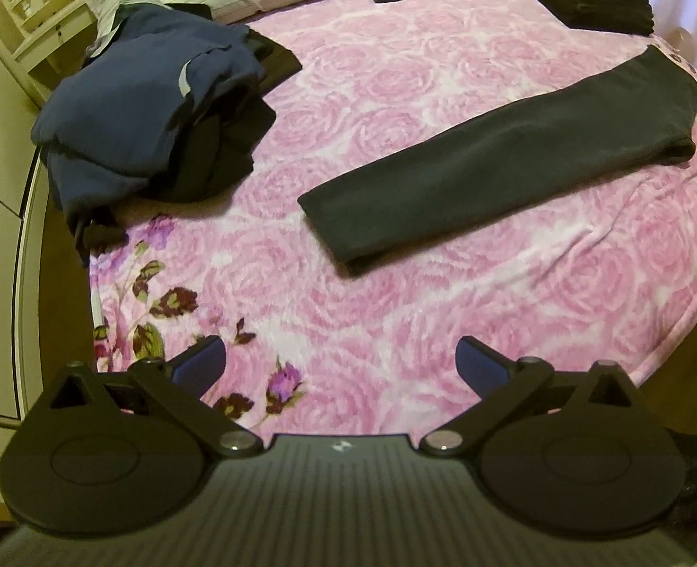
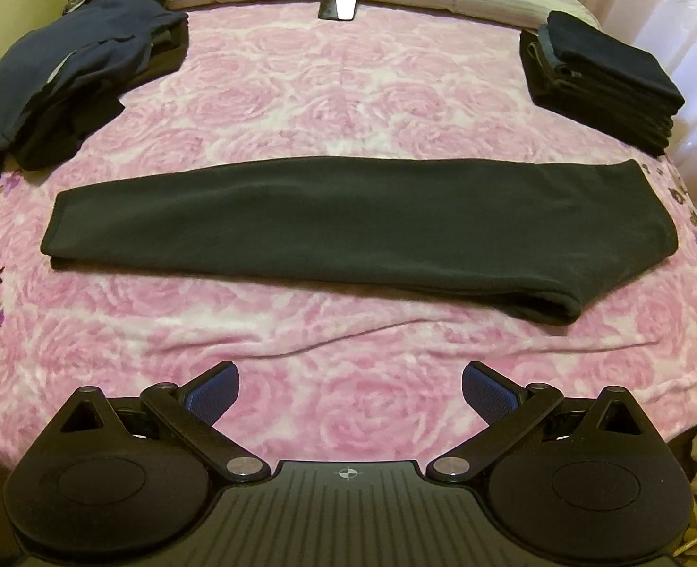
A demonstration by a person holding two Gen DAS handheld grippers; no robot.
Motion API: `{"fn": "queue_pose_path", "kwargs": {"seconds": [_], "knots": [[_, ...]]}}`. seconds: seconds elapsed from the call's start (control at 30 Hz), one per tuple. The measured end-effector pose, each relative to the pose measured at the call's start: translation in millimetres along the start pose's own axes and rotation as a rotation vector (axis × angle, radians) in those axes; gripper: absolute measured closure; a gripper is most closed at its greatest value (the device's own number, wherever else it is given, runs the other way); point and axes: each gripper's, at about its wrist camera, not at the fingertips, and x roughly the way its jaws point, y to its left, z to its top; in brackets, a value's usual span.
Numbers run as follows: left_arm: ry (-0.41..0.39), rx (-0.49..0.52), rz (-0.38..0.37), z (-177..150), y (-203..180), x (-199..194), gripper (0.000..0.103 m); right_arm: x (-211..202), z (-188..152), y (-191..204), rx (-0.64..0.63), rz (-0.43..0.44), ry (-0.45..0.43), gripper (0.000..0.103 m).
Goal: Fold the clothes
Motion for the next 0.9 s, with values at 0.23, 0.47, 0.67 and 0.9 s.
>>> {"fn": "queue_pose_path", "kwargs": {"seconds": [0.23,0.47,0.67,0.9], "knots": [[-0.005,-0.032,0.003,-8,10,-1,0.001,6,4,27,-0.095,-0.009,-0.041,0.000],[-0.027,-0.151,-0.038,-16,31,6,0.001,22,-2,129,-0.559,0.025,-0.257,0.002],[-0.020,-0.226,-0.054,-40,39,35,0.001,86,-8,213,-0.860,0.057,-0.326,0.035],[-0.026,-0.329,-0.048,-73,49,66,0.001,162,-13,276,-1.096,0.074,-0.404,0.044]]}}
